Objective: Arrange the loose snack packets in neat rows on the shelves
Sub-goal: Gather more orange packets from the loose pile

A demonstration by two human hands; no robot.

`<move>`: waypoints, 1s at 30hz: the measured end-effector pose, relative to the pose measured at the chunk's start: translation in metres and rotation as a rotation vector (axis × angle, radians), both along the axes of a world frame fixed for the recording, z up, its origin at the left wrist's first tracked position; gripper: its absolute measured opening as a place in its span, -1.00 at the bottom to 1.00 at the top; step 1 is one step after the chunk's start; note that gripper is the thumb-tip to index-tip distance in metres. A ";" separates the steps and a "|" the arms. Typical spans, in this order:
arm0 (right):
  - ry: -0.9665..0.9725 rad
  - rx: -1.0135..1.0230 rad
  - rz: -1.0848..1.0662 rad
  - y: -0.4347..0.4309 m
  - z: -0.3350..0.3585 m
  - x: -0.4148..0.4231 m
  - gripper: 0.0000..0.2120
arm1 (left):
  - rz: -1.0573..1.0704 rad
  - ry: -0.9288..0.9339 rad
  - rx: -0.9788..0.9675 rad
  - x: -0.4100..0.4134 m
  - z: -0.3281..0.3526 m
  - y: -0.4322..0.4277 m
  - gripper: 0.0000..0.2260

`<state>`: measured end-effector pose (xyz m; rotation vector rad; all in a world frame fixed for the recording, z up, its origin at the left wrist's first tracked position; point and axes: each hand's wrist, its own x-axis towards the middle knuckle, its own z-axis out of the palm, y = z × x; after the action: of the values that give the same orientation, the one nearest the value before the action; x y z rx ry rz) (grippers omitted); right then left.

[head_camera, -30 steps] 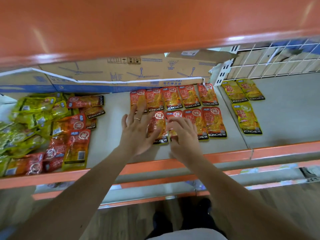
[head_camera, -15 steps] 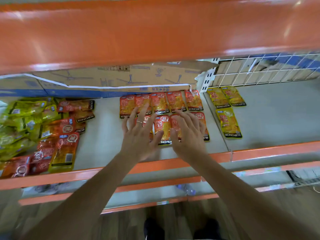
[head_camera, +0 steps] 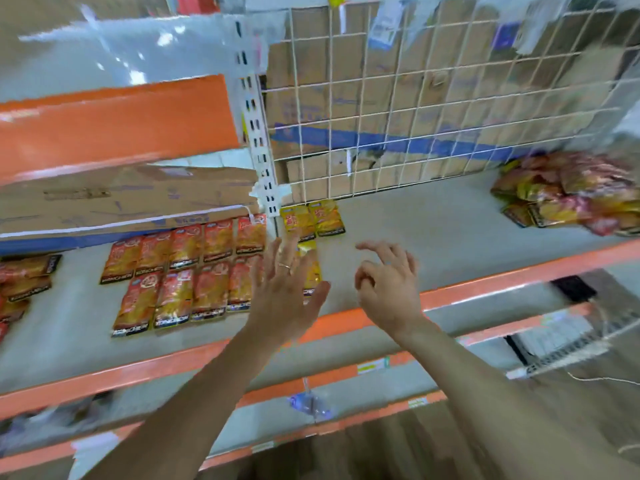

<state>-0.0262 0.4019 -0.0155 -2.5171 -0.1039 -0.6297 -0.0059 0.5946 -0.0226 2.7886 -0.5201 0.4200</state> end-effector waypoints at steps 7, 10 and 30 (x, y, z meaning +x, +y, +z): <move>-0.080 -0.001 -0.168 -0.143 -0.007 -0.025 -0.78 | -0.117 0.100 0.006 -0.014 -0.005 -0.145 -0.41; -0.105 -0.017 -0.258 -0.186 -0.007 -0.032 -0.80 | -0.183 0.147 -0.009 -0.010 -0.007 -0.193 -0.39; 0.202 -0.118 -0.447 -0.339 0.009 0.022 -0.45 | -0.454 0.136 0.025 0.097 0.012 -0.372 -0.34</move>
<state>-0.0042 0.0633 -0.0064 -2.7210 0.5216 -0.5440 0.0913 0.2224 -0.0107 2.5844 -1.0938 0.1235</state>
